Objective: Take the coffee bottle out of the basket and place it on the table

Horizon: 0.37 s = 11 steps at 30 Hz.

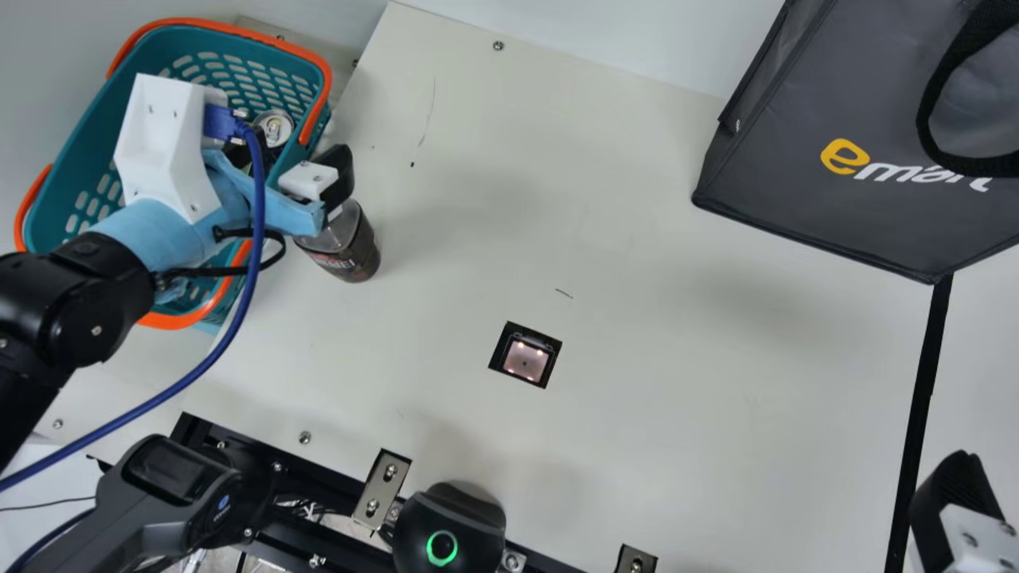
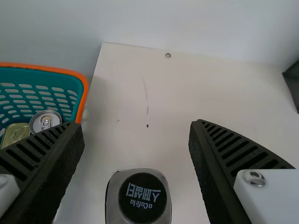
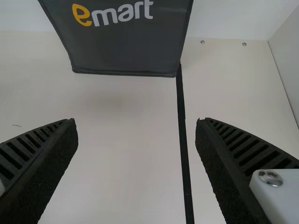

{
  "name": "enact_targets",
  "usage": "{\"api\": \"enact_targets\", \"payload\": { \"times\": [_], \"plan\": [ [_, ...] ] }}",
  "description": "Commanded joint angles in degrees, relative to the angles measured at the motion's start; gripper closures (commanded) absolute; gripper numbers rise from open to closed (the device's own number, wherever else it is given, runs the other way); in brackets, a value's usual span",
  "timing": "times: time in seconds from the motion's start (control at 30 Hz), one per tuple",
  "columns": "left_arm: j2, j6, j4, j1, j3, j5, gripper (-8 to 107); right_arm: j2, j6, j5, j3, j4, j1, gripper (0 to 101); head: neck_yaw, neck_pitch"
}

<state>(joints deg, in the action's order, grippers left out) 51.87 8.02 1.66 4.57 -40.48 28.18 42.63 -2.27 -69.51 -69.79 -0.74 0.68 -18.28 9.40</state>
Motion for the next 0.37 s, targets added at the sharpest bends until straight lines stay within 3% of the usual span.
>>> {"api": "enact_targets", "payload": {
  "times": [0.0,0.33],
  "plan": [
    [0.00,0.00,0.00,0.00,0.00,0.00,9,0.00,0.00,0.00,0.00,0.00,0.00,10,-0.14,-1.48],
    [0.00,0.00,0.00,0.00,0.00,0.00,9,0.00,0.00,0.00,0.00,0.00,0.00,10,-0.14,-1.48]
  ]
}}
